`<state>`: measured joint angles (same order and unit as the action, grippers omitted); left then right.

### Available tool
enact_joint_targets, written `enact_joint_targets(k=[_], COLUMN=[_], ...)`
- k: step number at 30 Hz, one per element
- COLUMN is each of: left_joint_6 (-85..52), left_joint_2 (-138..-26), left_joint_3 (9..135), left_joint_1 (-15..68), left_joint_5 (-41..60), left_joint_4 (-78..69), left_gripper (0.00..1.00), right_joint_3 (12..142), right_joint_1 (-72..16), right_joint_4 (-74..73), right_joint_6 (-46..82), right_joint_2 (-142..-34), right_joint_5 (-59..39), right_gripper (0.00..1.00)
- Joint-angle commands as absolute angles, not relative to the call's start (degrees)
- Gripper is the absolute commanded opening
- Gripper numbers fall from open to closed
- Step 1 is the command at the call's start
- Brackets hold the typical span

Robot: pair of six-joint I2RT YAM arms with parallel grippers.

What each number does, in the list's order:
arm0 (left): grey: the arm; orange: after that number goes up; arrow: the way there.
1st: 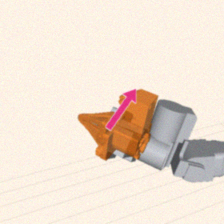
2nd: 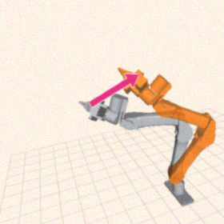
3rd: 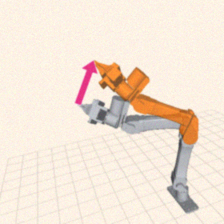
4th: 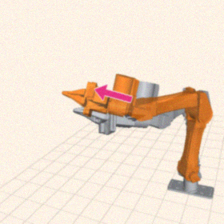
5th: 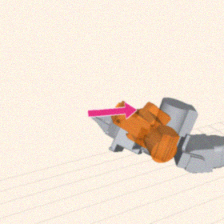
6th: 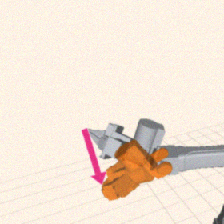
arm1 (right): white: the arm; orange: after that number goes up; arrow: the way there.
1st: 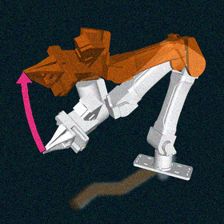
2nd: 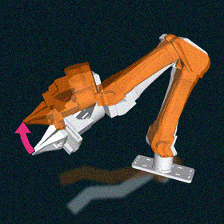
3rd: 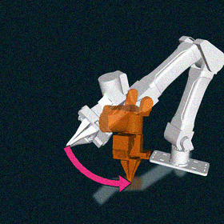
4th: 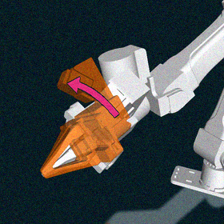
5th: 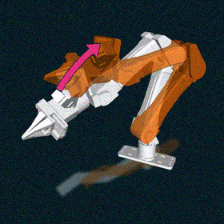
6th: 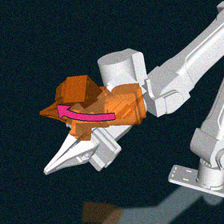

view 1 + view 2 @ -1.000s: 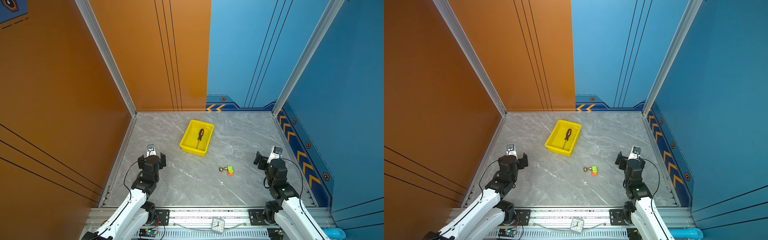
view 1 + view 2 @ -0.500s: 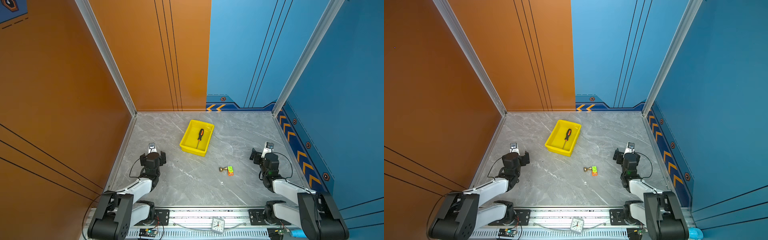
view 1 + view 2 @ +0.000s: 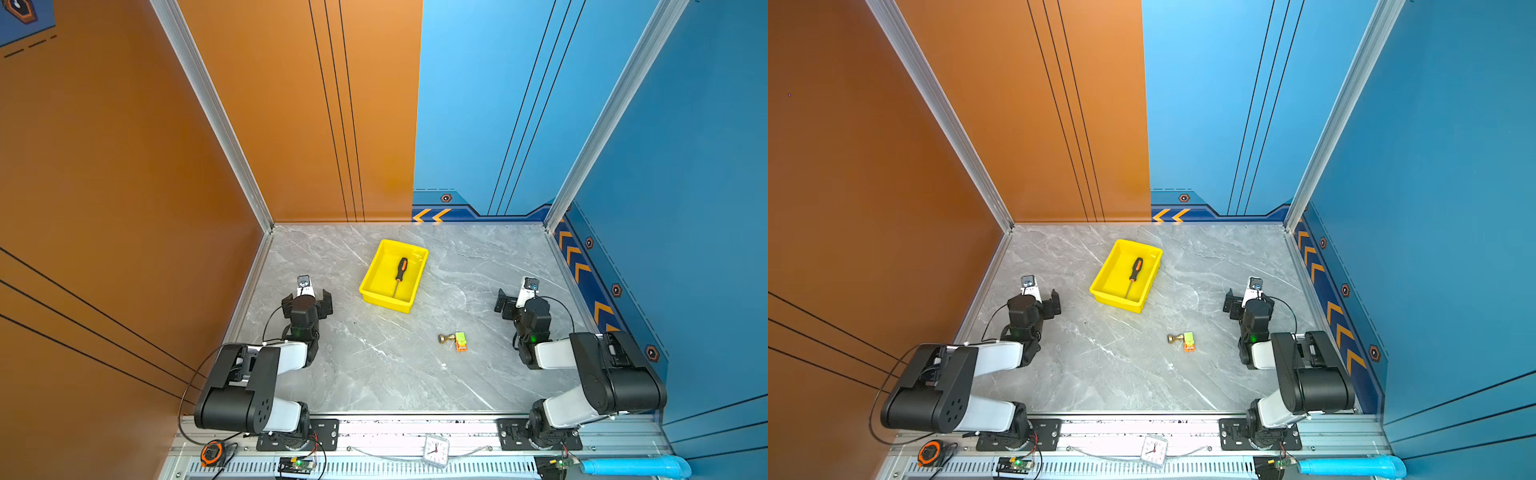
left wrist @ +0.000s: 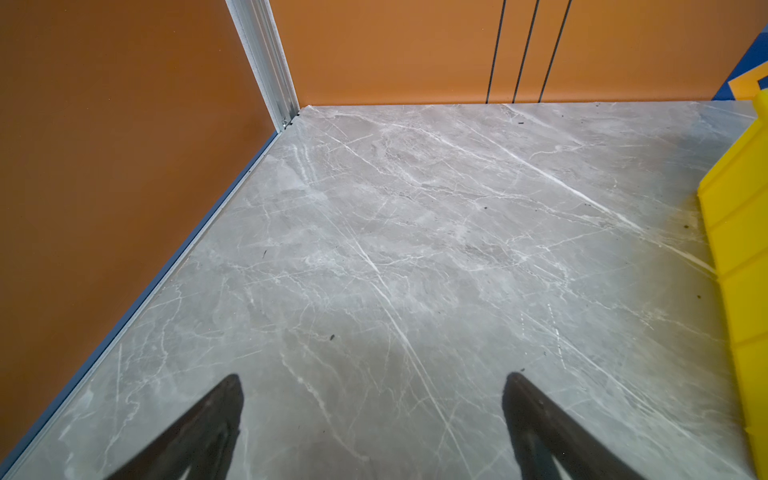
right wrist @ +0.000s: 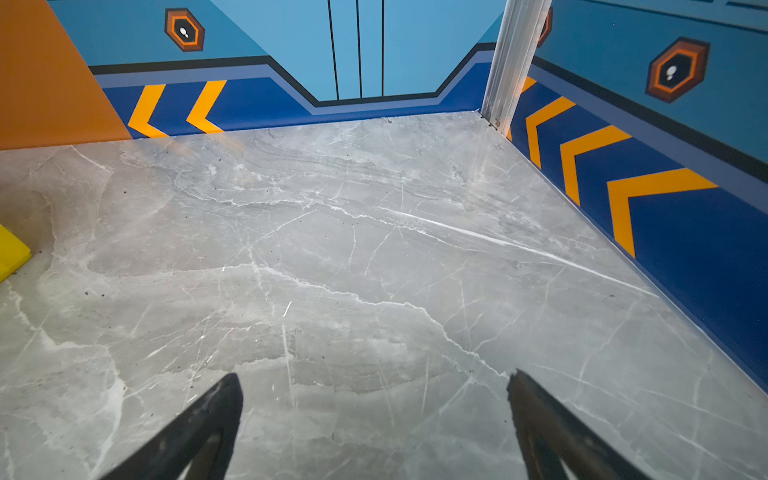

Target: Put the screwdriver in the bin

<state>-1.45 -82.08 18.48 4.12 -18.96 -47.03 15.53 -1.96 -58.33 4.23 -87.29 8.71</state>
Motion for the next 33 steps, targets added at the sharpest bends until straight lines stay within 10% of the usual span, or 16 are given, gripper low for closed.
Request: enact_joint_targets(k=[1,33], left_joint_6=[-0.4,0.0], left_joint_2=[-83.0,-89.7], left_joint_3=[20.0,21.0], left_joint_1=[3.7,3.6], left_joint_5=[-17.2,-16.8], left_joint_4=[-50.3,-54.9], left_gripper=[0.98,0.98], right_joint_3=[16.3,20.0], right_joint_1=[-1.8,-2.5], right_joint_4=[-61.7,-54.8], right_joint_6=[3.7,5.5], right_joint_2=[-88.5,-88.5], right_joint_5=[8.7,15.3], right_gripper=[1.0,1.0])
